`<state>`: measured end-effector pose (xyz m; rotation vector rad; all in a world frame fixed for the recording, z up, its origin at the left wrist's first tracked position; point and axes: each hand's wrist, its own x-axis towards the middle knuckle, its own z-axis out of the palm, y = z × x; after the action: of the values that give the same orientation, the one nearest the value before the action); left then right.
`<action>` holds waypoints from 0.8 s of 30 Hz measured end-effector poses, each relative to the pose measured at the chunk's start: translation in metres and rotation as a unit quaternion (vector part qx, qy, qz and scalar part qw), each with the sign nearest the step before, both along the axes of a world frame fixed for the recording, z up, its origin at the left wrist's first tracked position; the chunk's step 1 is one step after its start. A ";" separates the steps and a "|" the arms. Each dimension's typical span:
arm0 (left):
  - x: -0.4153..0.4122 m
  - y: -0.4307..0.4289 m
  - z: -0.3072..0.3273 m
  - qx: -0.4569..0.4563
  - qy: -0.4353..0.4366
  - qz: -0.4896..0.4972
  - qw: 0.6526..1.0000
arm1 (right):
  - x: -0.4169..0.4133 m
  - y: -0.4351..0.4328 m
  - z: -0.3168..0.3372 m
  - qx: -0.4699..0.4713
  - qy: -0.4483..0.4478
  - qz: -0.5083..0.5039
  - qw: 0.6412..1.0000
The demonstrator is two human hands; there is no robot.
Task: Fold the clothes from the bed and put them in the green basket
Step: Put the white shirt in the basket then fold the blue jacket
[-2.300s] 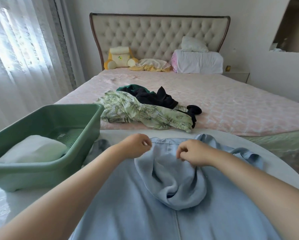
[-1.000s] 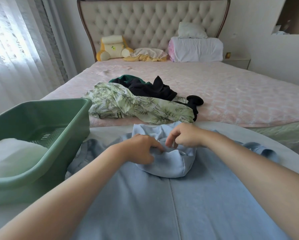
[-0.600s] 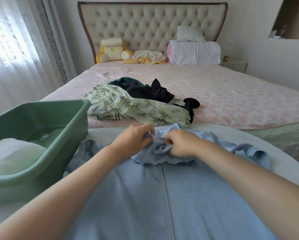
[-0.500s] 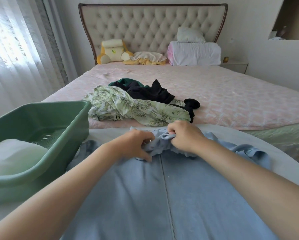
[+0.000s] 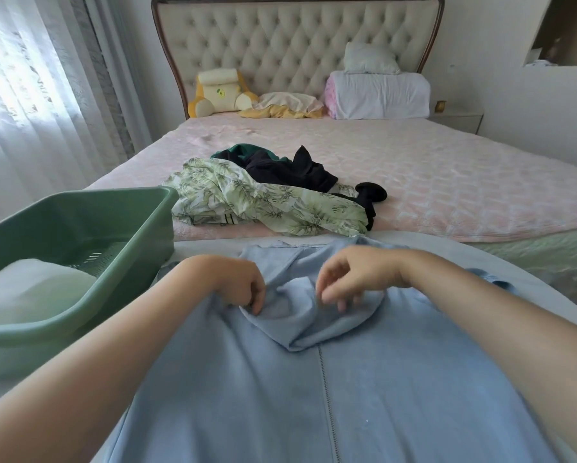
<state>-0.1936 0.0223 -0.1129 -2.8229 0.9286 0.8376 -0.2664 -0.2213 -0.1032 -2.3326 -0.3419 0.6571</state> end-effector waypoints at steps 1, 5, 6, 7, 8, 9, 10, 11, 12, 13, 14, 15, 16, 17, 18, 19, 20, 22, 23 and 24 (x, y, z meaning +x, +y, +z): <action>-0.003 -0.004 0.003 -0.031 -0.021 0.022 0.999 | 0.005 -0.006 -0.002 0.006 -0.081 -0.062 0.995; -0.013 -0.026 -0.001 -0.233 -0.222 -0.006 0.947 | 0.014 -0.022 -0.014 -0.112 -0.279 -0.150 0.942; -0.018 -0.033 -0.008 -0.254 -0.237 -0.040 0.937 | 0.014 -0.023 -0.018 -0.138 -0.305 -0.127 0.934; -0.023 -0.040 -0.017 -0.229 -0.231 -0.061 0.944 | 0.015 -0.023 -0.024 -0.161 -0.319 -0.099 0.929; -0.029 -0.045 -0.026 -0.179 -0.201 -0.066 0.961 | 0.015 -0.022 -0.030 -0.180 -0.312 -0.074 0.930; -0.036 -0.049 -0.036 -0.132 -0.164 -0.061 0.976 | 0.015 -0.022 -0.035 -0.202 -0.280 -0.059 0.937; -0.040 -0.051 -0.046 -0.094 -0.136 -0.060 0.984 | 0.015 -0.023 -0.040 -0.227 -0.226 -0.055 0.946; -0.043 -0.053 -0.053 -0.073 -0.115 -0.063 0.989 | 0.014 -0.025 -0.044 -0.259 -0.170 -0.059 0.949; -0.043 -0.052 -0.058 -0.057 -0.105 -0.067 0.991 | 0.015 -0.031 -0.047 -0.297 -0.131 -0.066 0.943; -0.042 -0.051 -0.059 -0.046 -0.092 -0.064 0.993 | 0.014 -0.037 -0.048 -0.328 -0.113 -0.071 0.935; -0.039 -0.050 -0.057 -0.045 -0.082 -0.056 0.994 | 0.014 -0.042 -0.047 -0.350 -0.105 -0.079 0.927; -0.035 -0.049 -0.054 -0.065 -0.083 -0.042 0.994 | 0.015 -0.044 -0.046 -0.366 -0.109 -0.087 0.920; -0.031 -0.047 -0.050 -0.108 -0.103 -0.030 0.988 | 0.015 -0.043 -0.044 -0.385 -0.123 -0.094 0.910; -0.028 -0.045 -0.047 -0.155 -0.153 -0.027 0.976 | 0.016 -0.038 -0.043 -0.401 -0.153 -0.096 0.898; -0.023 -0.042 -0.047 -0.187 -0.229 -0.026 0.955 | 0.017 -0.030 -0.042 -0.407 -0.200 -0.094 0.886; -0.019 -0.040 -0.050 -0.184 -0.308 -0.023 0.933 | 0.018 -0.021 -0.043 -0.390 -0.255 -0.091 0.880; -0.015 -0.036 -0.054 -0.151 -0.356 -0.012 0.922 | 0.019 -0.012 -0.045 -0.349 -0.295 -0.086 0.885; -0.009 -0.027 -0.064 -0.083 -0.323 0.041 0.942 | 0.018 0.006 -0.048 -0.248 -0.290 -0.070 0.922; -0.007 -0.023 -0.068 -0.070 -0.266 0.070 0.959 | 0.017 0.012 -0.051 -0.215 -0.251 -0.058 0.942; -0.007 -0.019 -0.068 -0.072 -0.205 0.090 0.972 | 0.017 0.017 -0.054 -0.205 -0.204 -0.047 0.956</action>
<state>-0.2004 0.0031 -0.1805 -3.0610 0.7058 0.1793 -0.2490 -0.2045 -0.1570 -2.8662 -0.2954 0.2015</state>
